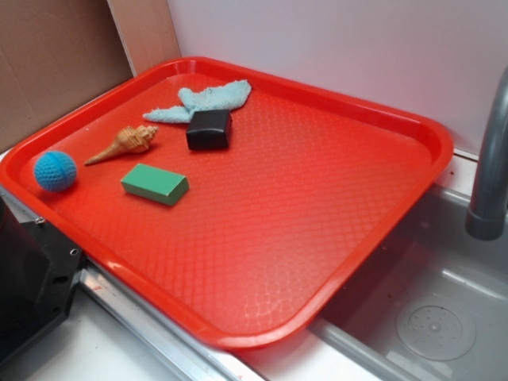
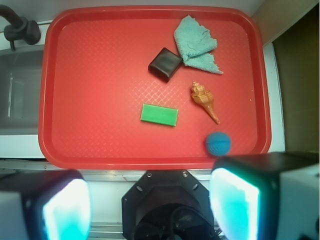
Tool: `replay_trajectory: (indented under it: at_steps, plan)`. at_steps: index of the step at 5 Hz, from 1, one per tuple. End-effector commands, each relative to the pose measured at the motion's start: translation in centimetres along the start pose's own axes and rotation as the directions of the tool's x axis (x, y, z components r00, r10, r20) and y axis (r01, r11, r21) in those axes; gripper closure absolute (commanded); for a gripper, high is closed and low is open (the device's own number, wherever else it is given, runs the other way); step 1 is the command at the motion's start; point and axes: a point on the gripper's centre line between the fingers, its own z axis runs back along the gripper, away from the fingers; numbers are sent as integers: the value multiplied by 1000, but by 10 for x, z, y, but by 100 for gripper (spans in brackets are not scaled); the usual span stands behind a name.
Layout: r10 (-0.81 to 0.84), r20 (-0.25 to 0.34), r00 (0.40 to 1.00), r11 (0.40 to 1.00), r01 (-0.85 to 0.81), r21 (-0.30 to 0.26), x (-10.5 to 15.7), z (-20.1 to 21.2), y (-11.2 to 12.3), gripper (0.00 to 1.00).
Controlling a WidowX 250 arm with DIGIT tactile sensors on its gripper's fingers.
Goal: Grab the blue cloth.
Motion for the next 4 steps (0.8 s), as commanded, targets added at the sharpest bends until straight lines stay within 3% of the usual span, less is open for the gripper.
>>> replay_trajectory:
  at_steps: [1,2,3,4]
  plan:
    - [0,0,1000,1000,0,0,0,0,0,0]
    - [183,14,983,983,-183,-13,7,-6,8,0]
    - [420,47,906,908,-419,-18,19,-14,22,0]
    - [624,94,776,781,-622,-56,31,-32,41,0]
